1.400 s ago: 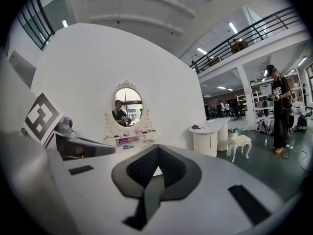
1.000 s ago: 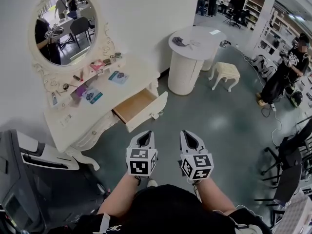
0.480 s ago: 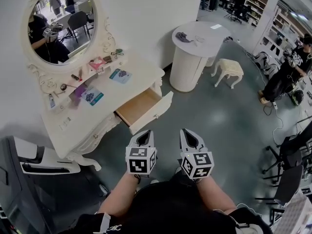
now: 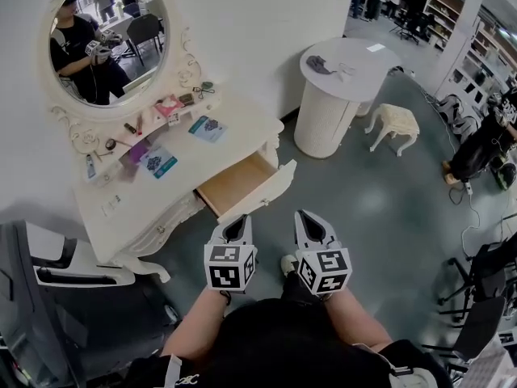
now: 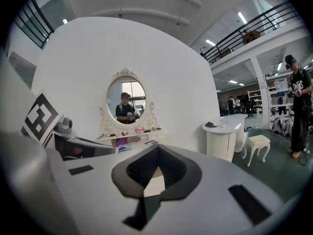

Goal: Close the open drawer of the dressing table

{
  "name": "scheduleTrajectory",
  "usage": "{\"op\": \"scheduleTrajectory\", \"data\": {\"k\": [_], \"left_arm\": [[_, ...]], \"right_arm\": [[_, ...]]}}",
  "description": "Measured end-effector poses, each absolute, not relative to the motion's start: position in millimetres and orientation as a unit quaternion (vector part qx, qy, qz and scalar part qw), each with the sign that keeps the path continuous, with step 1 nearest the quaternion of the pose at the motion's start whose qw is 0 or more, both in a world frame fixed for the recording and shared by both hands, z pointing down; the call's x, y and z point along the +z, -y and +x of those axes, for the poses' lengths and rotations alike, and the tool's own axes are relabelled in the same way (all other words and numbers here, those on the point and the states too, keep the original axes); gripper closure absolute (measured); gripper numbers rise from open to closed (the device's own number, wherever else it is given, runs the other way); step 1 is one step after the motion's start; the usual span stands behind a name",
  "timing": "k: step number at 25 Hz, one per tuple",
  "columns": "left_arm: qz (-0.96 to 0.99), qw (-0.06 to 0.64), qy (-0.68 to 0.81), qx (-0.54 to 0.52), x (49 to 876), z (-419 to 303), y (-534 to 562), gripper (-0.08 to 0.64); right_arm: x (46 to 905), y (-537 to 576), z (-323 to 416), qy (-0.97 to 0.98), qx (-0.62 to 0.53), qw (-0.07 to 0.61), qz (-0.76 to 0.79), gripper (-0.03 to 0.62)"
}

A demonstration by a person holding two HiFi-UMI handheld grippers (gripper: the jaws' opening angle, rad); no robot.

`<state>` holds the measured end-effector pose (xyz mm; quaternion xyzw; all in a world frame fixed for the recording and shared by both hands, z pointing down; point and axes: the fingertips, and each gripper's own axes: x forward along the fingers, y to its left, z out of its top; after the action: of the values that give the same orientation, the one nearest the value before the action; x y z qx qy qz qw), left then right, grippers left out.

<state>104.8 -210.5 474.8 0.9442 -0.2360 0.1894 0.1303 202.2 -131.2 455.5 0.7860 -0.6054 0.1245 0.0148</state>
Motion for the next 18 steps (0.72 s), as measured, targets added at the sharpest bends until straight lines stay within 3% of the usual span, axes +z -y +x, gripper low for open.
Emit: {"op": "scheduleTrajectory", "data": {"k": [12,18], "left_arm": [[0.922,0.127,0.309,0.197,471,156,268,0.554],[0.901,0.143,0.348,0.218,485,173,282,0.554]], "right_arm": [[457,191,273,0.653,0.131,0.019,0.746,0.580],[486,222,292,0.687,0.168,0.054,0.705,0.578]]}}
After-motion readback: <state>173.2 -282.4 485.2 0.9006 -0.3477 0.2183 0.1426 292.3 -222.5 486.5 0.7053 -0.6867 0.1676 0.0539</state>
